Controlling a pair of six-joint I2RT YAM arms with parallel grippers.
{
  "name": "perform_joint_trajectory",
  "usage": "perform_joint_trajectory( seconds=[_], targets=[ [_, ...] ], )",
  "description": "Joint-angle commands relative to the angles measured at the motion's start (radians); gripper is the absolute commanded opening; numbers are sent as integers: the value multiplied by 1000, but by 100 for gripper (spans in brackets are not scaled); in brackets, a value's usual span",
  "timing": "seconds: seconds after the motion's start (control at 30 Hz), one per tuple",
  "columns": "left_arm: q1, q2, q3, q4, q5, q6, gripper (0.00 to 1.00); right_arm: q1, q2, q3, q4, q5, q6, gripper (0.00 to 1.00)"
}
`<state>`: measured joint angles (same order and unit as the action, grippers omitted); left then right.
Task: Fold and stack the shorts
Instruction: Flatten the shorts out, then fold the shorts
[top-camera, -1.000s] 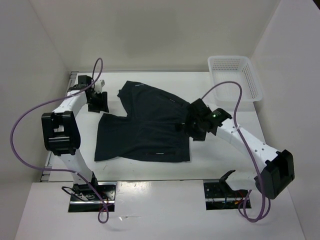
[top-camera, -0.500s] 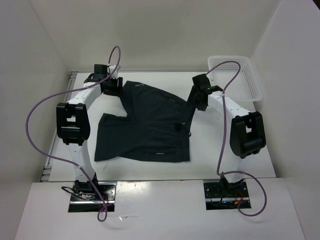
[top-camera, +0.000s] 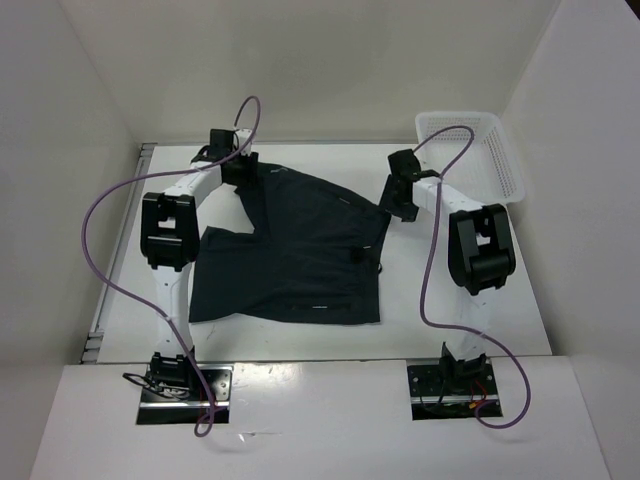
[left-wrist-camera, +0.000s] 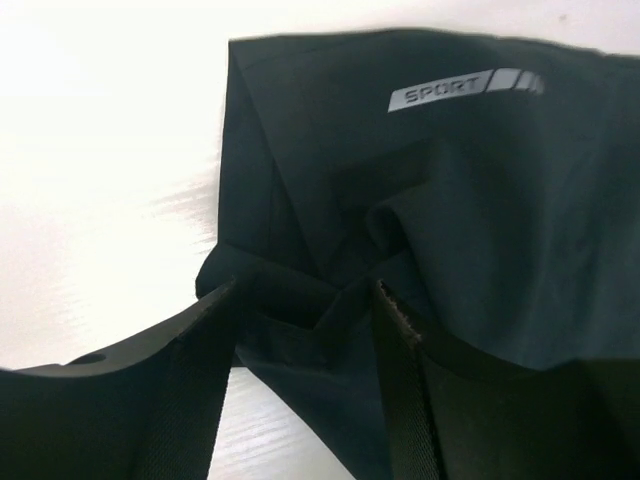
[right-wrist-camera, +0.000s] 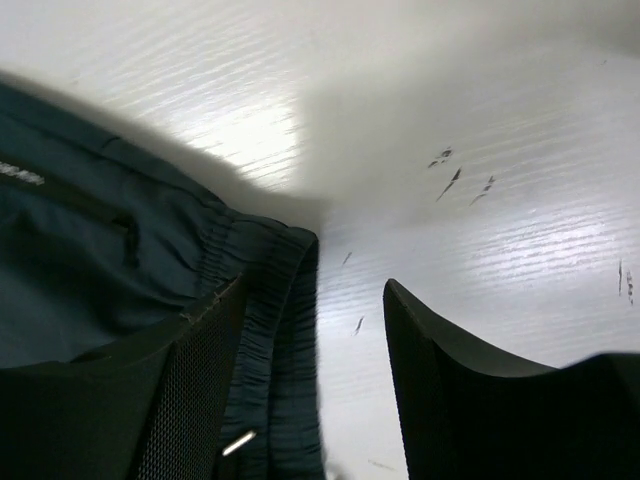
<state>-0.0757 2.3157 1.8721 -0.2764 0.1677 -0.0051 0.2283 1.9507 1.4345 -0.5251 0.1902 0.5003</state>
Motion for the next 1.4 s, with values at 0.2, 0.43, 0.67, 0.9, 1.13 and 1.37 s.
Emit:
perform_joint_trajectory(
  seconds=[0.2,0.43,0.67,0.9,1.13,1.37],
  targets=[
    [-9,-50,-25,22,-30,5,53,-47,91,80,63,-51,-12,65],
    [1,-75,-77,2,0,5,42,-58,154,112,73,-121,-12,65],
    [1,-91,-113,2,-22,5,3,-69,140,101,83,-205,-12,61],
    [1,-196,-146,-26,-40,5,0,-69,119,18,137,-310,35,16],
    [59,-303,-256,-92,-103,5,0,-78,91,4,157,-250,44,0],
    [151,-404,-454,-179,-71,5,25,-78,100,40,148,-247,12,0]
  ],
)
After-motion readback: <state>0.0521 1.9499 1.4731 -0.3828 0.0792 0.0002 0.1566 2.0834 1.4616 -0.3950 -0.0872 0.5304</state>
